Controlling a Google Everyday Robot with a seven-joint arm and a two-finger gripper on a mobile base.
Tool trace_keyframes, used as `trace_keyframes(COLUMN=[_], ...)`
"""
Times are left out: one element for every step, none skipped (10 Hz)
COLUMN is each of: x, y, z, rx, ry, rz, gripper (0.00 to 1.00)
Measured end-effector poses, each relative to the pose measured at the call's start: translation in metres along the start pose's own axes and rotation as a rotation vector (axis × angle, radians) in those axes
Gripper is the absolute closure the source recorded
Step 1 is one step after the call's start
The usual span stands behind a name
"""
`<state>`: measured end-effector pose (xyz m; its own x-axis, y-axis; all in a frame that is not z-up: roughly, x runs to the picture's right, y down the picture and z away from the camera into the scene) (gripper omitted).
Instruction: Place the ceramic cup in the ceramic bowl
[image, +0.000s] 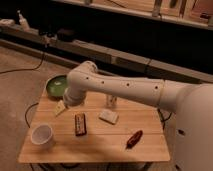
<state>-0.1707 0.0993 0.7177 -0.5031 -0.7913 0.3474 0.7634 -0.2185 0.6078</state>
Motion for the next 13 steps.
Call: trace_keyframes(x=[0.000,0.000,0.001,0.004,0.008,0.010,0.009,0.005,0.002,-0.003,-0.006,-0.008,-0.010], y=[0.000,-0.001,-0.002,-0.006,-0.017,-0.030,-0.043,-0.048,-0.049,-0.050,-0.049,-0.049,-0.050], z=[0.000,0.000,0.000,0.003,0.011,0.020,0.031,0.041,0.047,0.056,0.063,0.069,0.074], rx=[0.000,0.002,0.009,0.026,0.056,0.090,0.127,0.146,0.152,0.157,0.156,0.156,0.154], ry=[0.000,0.001,0.008,0.030,0.058,0.078,0.092,0.093,0.088,0.076,0.070,0.066,0.061], rz=[0.000,0.000,0.005,0.025,0.048,0.064,0.089,0.117,0.129,0.147,0.157,0.160,0.162], gripper=[0.20,0.20,0.20,0.20,0.20,0.20,0.20,0.20,0.20,0.20,0.20,0.20,0.20])
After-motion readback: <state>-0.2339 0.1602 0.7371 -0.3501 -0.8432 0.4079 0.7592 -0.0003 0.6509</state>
